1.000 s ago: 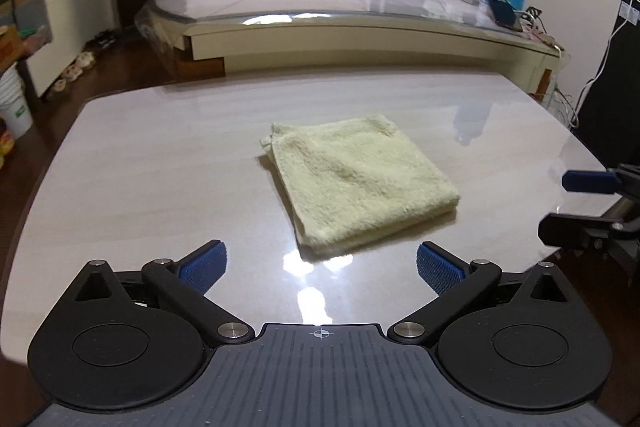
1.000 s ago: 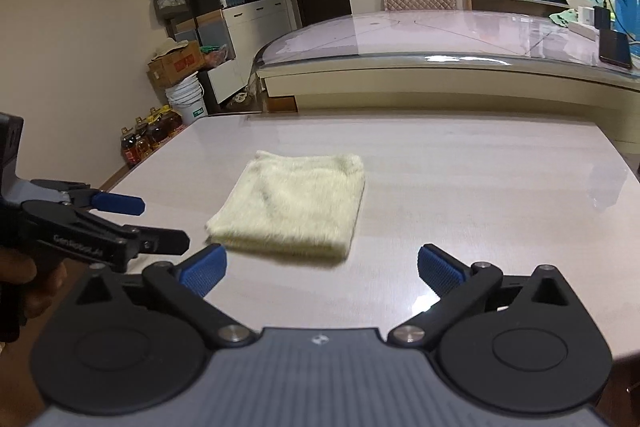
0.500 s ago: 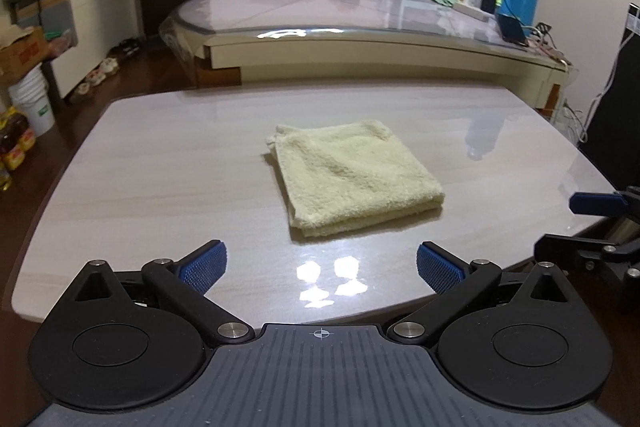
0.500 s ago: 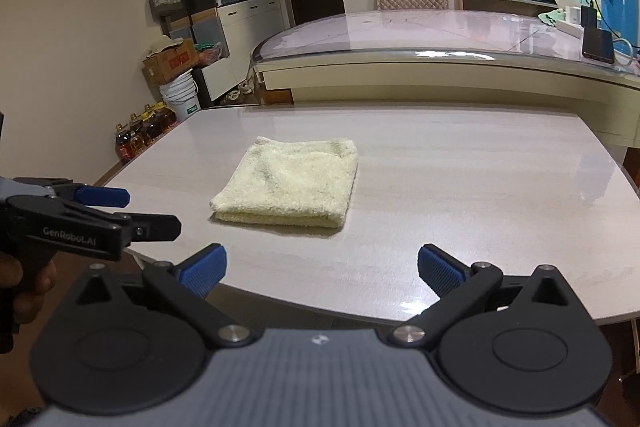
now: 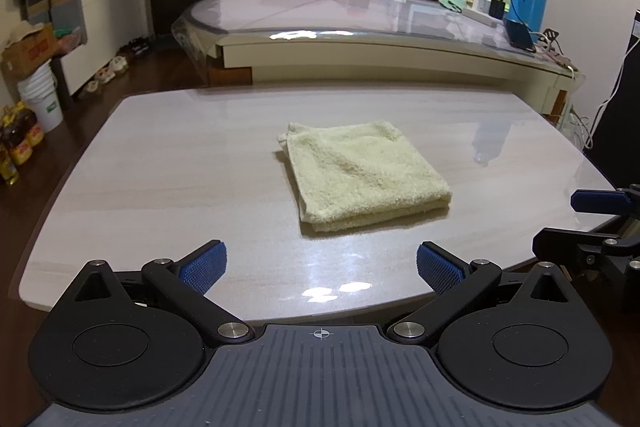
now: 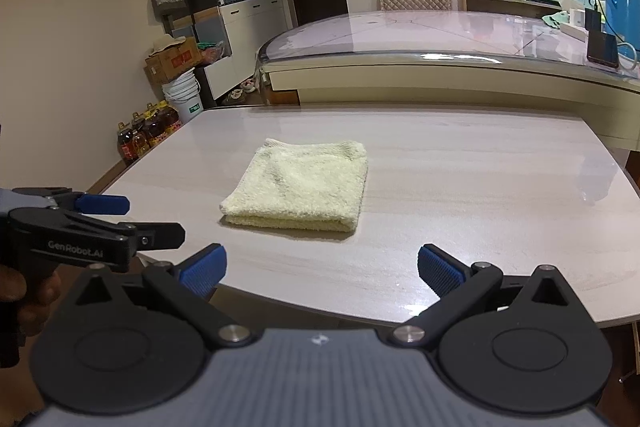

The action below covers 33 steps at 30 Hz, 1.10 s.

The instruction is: Fold towel

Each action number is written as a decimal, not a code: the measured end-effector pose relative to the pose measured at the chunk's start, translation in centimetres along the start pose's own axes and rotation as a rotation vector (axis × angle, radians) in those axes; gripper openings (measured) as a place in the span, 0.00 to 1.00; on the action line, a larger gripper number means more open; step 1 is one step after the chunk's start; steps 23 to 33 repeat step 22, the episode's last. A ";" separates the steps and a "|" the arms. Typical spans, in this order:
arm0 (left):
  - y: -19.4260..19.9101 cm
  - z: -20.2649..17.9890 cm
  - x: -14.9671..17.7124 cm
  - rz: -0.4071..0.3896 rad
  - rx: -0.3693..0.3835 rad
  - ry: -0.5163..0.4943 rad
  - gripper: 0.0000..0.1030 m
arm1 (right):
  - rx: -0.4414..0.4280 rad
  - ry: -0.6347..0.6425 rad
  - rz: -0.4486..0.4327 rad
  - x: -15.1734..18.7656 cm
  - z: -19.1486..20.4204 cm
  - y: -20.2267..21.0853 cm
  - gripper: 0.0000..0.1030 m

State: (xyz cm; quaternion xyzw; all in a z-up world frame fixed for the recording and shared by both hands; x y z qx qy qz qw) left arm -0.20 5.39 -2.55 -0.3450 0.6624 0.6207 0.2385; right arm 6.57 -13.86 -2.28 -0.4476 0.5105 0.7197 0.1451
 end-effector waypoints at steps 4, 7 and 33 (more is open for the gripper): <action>-0.1 0.0 -0.1 -0.002 0.000 0.000 1.00 | -0.002 -0.001 -0.003 -0.1 0.0 0.0 1.00; -0.3 -0.1 0.0 0.003 0.000 0.001 1.00 | -0.002 -0.004 -0.001 -0.1 0.0 0.0 1.00; 0.1 -0.3 0.1 -0.025 0.009 -0.015 1.00 | -0.009 -0.004 -0.001 0.0 0.3 0.0 1.00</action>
Point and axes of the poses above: each gripper's, at about its wrist camera, not at the fingertips, and y roughly against the way its jaws point, z to its left, x to its underside, the point moved 8 cm from there along -y, roughly the way its jaws point, and after that the axes turned 6 degrees about y, right-handed, at the moved point
